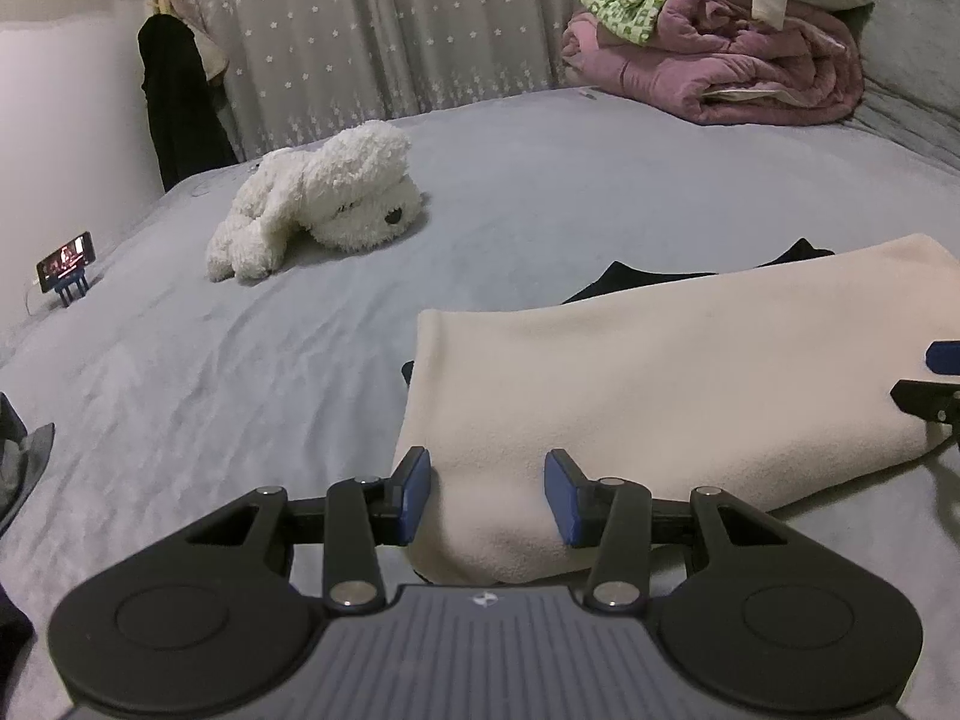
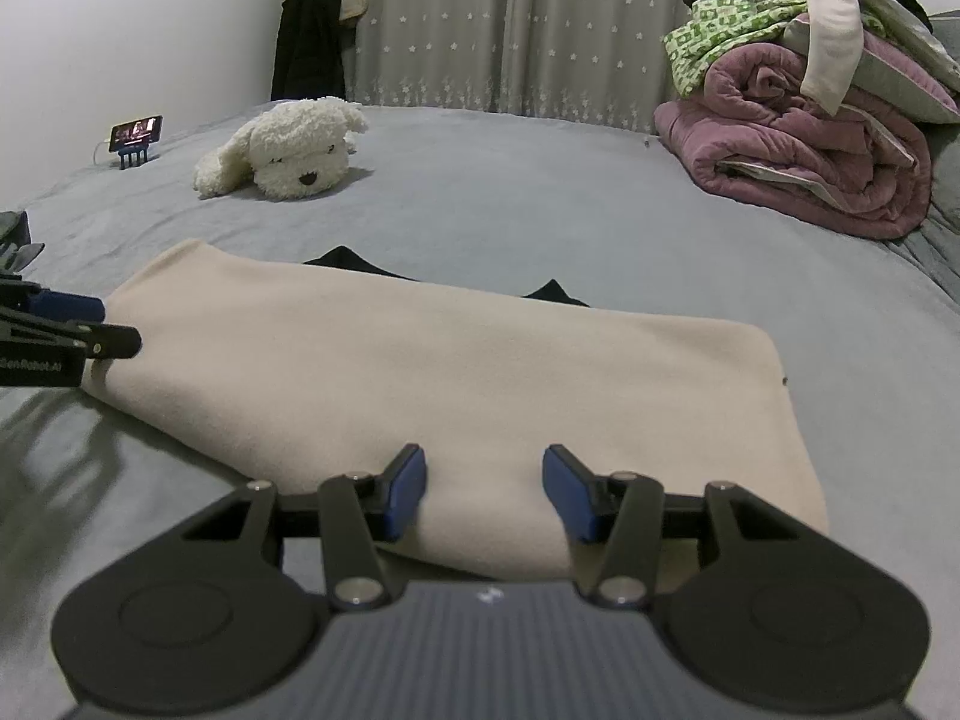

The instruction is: Fold clothes

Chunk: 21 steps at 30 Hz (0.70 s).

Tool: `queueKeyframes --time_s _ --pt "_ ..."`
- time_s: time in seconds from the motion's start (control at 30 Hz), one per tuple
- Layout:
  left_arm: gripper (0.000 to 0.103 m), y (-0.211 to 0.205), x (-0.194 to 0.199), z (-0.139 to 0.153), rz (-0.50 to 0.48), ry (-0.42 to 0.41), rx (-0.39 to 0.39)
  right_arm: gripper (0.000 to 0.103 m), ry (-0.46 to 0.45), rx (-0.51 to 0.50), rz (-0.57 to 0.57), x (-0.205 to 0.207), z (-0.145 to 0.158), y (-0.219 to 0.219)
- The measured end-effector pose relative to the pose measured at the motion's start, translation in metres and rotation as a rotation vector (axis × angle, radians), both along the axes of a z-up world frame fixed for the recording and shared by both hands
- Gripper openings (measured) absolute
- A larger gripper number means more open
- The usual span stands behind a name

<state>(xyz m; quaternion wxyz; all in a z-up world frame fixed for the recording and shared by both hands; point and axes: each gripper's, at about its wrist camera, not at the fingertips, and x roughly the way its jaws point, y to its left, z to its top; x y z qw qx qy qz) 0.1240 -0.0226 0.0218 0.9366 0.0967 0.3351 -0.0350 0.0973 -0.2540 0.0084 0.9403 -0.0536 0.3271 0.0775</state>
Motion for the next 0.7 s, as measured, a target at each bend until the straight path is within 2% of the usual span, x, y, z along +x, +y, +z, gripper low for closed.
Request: queueKeyframes --time_s 0.4,0.6,0.7 --pt "0.044 0.007 0.004 0.002 0.0 0.014 -0.035 0.05 0.02 -0.018 0.008 -0.001 0.008 -0.024" --pt "0.044 0.008 0.004 0.002 0.006 0.014 -0.041 0.05 0.091 0.122 -0.05 0.005 0.012 -0.051" --pt "0.044 0.009 0.005 0.002 0.008 0.015 -0.046 0.05 0.11 0.139 -0.057 0.005 0.015 -0.058"
